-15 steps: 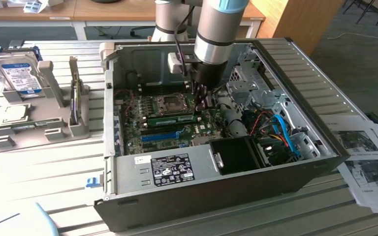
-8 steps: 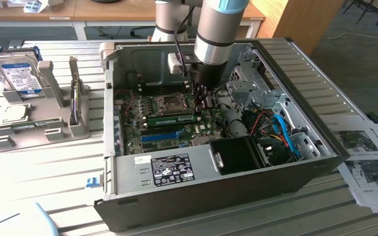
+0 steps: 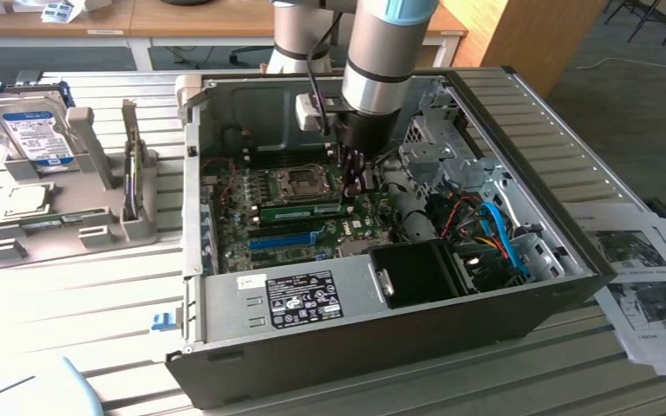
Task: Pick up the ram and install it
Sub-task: 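Press down the ram until it locks into place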
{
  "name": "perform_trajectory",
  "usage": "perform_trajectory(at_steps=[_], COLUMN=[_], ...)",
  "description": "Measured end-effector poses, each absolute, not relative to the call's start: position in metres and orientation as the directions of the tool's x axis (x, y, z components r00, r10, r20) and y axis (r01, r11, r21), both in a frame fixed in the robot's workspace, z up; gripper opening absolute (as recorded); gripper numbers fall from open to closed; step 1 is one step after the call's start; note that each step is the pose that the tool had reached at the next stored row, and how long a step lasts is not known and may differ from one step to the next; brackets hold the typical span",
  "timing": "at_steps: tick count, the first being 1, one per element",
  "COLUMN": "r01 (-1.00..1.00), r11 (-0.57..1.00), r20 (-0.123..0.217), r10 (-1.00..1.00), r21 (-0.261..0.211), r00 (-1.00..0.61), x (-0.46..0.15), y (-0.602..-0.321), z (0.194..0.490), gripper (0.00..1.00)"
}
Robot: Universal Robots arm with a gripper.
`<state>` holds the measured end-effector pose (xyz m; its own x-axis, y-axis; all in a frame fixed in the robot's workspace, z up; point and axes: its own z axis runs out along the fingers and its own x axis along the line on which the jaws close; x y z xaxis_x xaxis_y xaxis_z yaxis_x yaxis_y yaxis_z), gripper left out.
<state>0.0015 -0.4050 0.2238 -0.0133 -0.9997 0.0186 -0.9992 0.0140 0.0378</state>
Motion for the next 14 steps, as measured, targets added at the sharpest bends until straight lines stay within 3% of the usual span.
perform_trajectory(at_steps=[14], r01=[-0.999], r11=[0.014], r20=[0.019], r10=[-1.000], r21=[0.038], r00=[-0.013], x=[0.0015], y=[-0.4050], z=[0.2230], gripper=[0.09])
